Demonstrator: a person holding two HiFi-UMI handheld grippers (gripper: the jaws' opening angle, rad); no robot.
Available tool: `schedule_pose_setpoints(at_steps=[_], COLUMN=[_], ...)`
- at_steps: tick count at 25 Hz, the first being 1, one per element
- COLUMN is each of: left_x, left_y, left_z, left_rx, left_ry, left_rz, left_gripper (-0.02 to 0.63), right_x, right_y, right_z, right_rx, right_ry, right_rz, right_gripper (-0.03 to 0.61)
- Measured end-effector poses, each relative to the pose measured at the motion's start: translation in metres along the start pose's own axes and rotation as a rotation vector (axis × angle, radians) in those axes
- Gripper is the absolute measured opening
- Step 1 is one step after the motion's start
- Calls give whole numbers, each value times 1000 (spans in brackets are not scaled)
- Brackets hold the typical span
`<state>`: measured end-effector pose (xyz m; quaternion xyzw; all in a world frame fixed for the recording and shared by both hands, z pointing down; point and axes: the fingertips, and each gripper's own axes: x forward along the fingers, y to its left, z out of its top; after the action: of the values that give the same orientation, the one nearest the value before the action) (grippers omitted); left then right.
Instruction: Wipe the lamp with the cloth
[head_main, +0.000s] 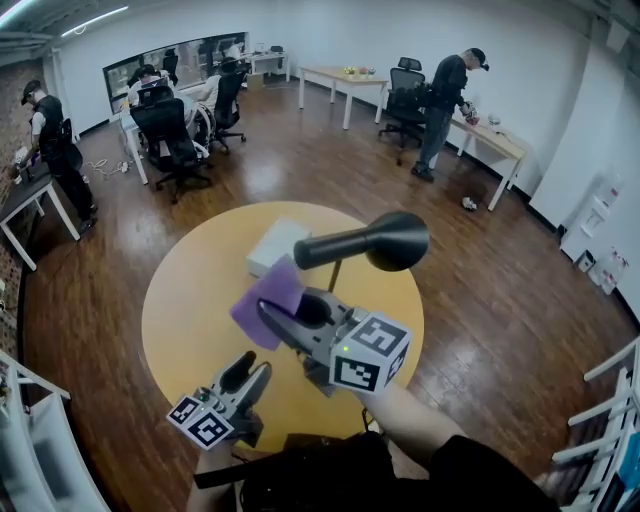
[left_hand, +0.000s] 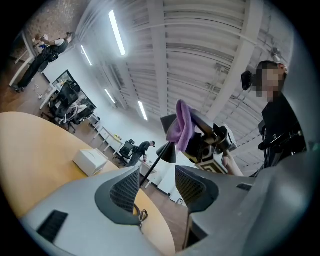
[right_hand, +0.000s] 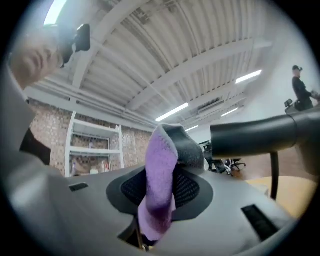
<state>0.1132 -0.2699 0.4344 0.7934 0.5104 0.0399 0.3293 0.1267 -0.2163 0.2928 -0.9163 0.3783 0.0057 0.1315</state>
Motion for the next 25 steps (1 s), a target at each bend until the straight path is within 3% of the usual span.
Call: schedule_pose_setpoints(at_steps=[2, 6, 8, 14, 21, 25], left_x=[-3, -10, -14, -20, -26, -29], left_y=[-1, 1, 3, 6, 2, 2], left_z=[6, 15, 17, 19, 17, 14], left_rx=[5, 11, 11, 15, 11, 8], left_ry=[-8, -24, -26, -44, -81, -83], left_rz=[-4, -1, 2, 24, 52, 66], left_gripper=[207, 207, 207, 207, 208, 209], right_x=[1, -4, -6, 8, 16, 21], right_y=[-1, -31, -42, -54, -70, -83], right_z=[21, 44, 44, 20, -3, -25], right_rx=[155, 589, 716, 748, 884, 985], right_ry=[-115, -353, -437, -401, -367, -305], right_rz=[12, 52, 85, 80, 92, 37], right_gripper=[113, 112, 112, 112, 112, 112])
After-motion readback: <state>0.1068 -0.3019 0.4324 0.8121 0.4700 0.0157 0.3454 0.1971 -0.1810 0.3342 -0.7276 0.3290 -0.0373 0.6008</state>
